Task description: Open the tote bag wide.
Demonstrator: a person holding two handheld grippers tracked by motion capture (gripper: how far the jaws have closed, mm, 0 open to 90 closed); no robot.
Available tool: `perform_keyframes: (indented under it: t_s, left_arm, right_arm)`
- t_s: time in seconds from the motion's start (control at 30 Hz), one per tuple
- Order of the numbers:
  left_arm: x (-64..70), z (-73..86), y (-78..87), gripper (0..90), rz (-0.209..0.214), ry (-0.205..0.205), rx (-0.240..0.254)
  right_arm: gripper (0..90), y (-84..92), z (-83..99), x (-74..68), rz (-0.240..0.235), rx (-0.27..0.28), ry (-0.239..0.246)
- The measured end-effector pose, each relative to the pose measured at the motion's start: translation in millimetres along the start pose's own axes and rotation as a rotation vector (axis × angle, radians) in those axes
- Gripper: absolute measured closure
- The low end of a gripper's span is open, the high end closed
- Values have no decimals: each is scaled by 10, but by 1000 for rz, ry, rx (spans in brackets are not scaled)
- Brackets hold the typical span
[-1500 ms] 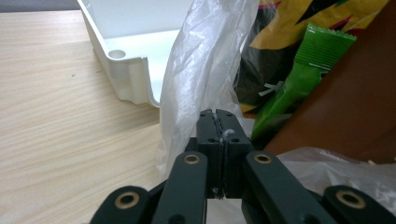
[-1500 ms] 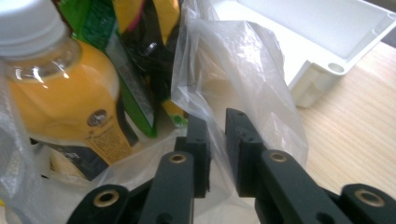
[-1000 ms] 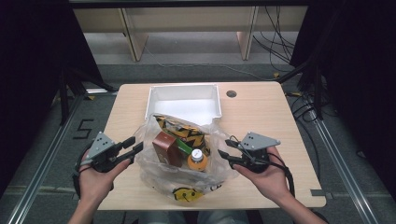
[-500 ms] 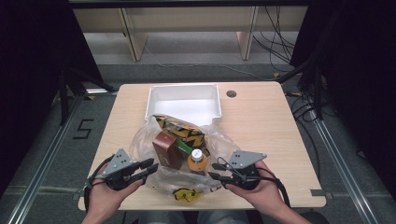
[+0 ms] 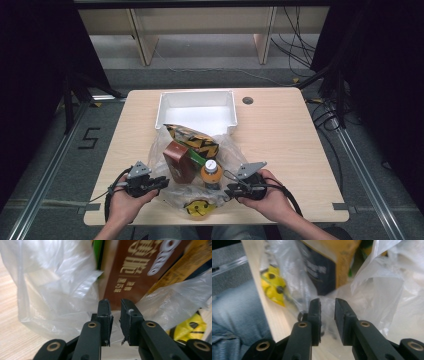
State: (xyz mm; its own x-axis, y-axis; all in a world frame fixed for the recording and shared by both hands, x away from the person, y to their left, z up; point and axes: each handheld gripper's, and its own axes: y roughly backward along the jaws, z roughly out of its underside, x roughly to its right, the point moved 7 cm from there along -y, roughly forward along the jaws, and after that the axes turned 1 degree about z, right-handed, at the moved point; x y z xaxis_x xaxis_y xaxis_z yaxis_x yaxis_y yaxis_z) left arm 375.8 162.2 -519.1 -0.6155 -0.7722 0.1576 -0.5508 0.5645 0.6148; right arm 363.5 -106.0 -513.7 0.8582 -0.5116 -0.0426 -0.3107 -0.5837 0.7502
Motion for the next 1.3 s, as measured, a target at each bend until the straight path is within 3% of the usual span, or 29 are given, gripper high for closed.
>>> perform_keyframes:
  t_s: [0.13,0.2,0.23,0.27,0.4,0.47,0.5,0.57,0.6,0.7,0.77,0.8,0.83,0.93,1.0,1.13,1.17,1.2,1.23,1.3]
  left_arm:
    - [-86,16,-38,767,-6,-7,-25]
    - [-111,23,-69,757,-11,-8,-25]
    - [-120,31,-100,752,-11,3,-13]
    - [-120,31,-100,747,-11,3,-13]
    - [-96,27,-71,717,-12,19,2]
    - [-76,-22,16,686,-24,2,27]
    - [-29,-92,118,666,-29,-3,70]
    - [13,-151,243,630,-34,-26,94]
    - [13,-151,243,608,-34,-26,94]
    - [77,-277,483,532,-36,-65,166]
    - [96,-295,543,520,-38,-57,173]
    - [105,-322,596,518,-38,-65,186]
    - [106,-391,696,514,-47,-98,214]
    - [111,-462,775,512,-42,-95,243]
    - [84,-593,870,511,-60,-102,282]
    - [18,-703,917,481,-101,-83,294]
    - [-83,-783,897,453,-143,-84,304]
    - [-83,-783,897,437,-143,-84,304]
    - [-198,-860,847,423,-172,-86,297]
    - [-303,-929,755,391,-165,-80,281]
  right_arm:
    - [752,-65,25,51,-3,-10,-14]
    - [748,-90,57,92,-3,-18,12]
    - [745,-96,65,77,-13,-26,-40]
    - [745,-96,65,77,-13,-26,-40]
    - [706,-65,41,101,18,19,-38]
    - [703,1,36,96,7,6,-40]
    - [692,107,-8,83,-7,42,-24]
    - [681,200,-63,62,10,94,-29]
    - [681,200,-63,62,10,94,-29]
    - [674,403,-117,42,21,137,-10]
    - [671,476,-134,-8,14,157,-23]
    - [669,515,-141,-5,18,162,-2]
    - [667,546,-159,-22,24,177,1]
    - [666,654,-235,-59,31,218,20]
    - [667,724,-302,-56,47,247,32]
    - [669,814,-410,-8,73,286,55]
    - [665,853,-482,26,92,308,55]
    - [665,853,-482,26,92,308,55]
    - [647,878,-579,97,128,334,92]
    - [613,886,-652,151,149,339,65]
